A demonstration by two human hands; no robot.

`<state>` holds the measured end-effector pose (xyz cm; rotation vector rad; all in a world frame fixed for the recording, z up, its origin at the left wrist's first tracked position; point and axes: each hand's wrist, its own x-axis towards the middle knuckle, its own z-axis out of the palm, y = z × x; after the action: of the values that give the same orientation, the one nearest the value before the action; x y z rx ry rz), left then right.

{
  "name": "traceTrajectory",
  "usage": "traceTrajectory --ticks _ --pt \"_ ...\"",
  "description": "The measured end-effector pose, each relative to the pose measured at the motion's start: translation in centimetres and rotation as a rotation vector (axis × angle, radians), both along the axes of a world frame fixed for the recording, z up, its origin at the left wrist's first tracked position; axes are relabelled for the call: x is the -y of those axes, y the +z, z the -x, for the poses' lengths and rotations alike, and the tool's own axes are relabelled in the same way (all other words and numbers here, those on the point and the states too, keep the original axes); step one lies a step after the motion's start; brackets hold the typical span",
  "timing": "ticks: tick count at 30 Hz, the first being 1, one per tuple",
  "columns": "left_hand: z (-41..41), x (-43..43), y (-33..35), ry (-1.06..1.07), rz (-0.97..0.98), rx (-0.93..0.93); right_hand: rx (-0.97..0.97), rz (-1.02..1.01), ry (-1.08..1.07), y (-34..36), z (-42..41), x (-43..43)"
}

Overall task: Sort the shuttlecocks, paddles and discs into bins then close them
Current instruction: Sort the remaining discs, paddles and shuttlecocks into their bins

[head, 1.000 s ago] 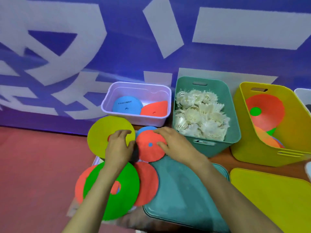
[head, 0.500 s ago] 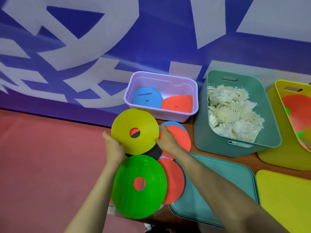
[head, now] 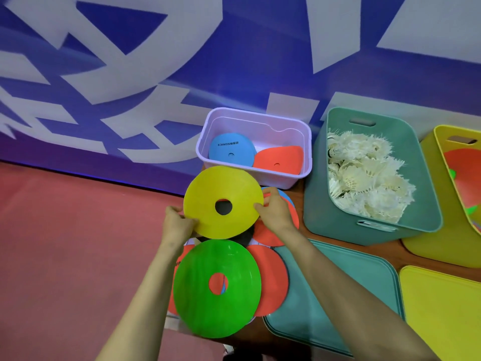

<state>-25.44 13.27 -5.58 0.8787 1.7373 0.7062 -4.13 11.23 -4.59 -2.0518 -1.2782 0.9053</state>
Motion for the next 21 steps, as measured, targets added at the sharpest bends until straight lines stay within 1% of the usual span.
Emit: traceTrajectory --ticks 3,8,12,18,21 --pt "-0.3 0.9 0.1 -0.001 -0.029 0.004 0.045 -0.039 0.009 1.2 -0.4 1.3" --pt "-1.6 3.3 0.7 -0.037 -0.125 -0.046 0.139 -0.078 0.014 3.1 -1.7 3.5" --pt "-2.8 4.9 2.3 -0.107 -0.257 0.024 0.146 -0.201 0.003 4.8 -3.3 5.3" --pt "-8.6 5.7 7.3 -0.192 -0.508 0.085 0.131 -0.397 -0.101 9.2 -8.6 7.2" --pt "-13.0 5.6 9.2 -0.283 -0.549 0.112 0.172 -0.476 -0.170 10.9 -13.4 7.9"
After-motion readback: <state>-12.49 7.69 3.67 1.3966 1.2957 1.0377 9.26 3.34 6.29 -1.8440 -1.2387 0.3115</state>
